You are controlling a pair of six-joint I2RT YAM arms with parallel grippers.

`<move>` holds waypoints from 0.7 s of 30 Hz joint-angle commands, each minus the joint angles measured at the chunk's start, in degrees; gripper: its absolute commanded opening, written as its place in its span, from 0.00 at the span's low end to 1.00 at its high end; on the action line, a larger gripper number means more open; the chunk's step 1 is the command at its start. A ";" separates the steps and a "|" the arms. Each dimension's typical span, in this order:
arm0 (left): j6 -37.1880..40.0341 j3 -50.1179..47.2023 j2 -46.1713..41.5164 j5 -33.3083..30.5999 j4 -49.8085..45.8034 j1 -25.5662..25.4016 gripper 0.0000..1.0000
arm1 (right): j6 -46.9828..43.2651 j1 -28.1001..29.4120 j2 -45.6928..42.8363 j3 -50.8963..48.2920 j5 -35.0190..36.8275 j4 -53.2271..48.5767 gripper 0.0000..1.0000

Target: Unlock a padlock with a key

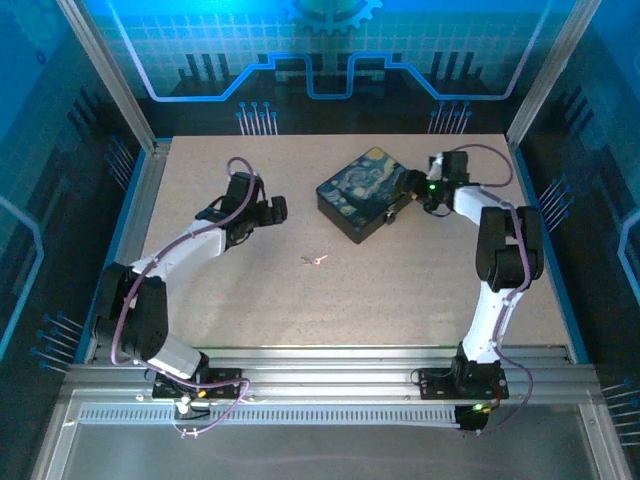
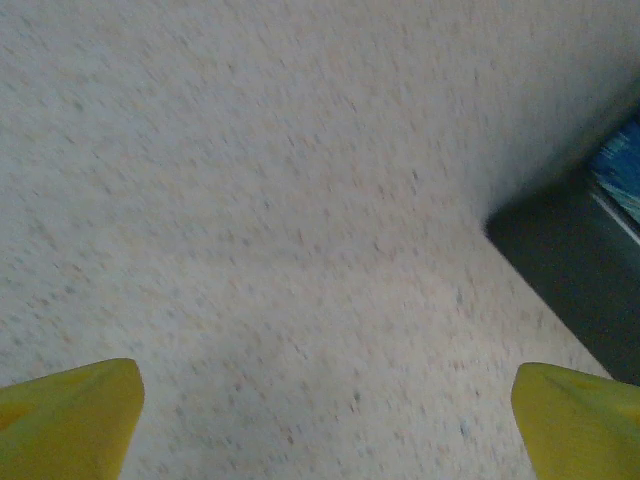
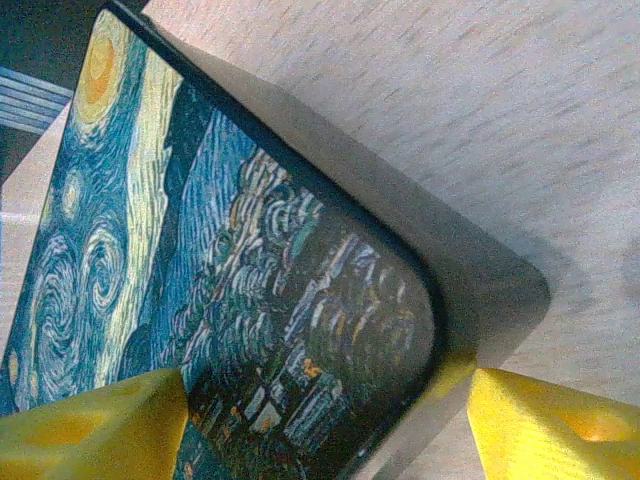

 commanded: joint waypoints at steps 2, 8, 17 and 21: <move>-3.19 0.01 1.64 2.38 -7.33 -4.34 0.85 | 4.98 5.39 1.86 0.56 1.12 -0.54 0.76; 2.68 -0.89 3.40 7.23 -9.26 -9.64 0.69 | 2.96 4.53 -1.23 3.85 0.41 -4.60 0.80; 9.05 4.07 12.86 4.41 -8.97 -17.72 0.47 | -5.29 0.66 -12.64 1.14 0.71 -14.12 0.82; 11.16 6.70 16.76 2.08 -7.94 -18.26 0.45 | -6.93 -0.23 -15.28 -2.49 0.56 -15.02 0.81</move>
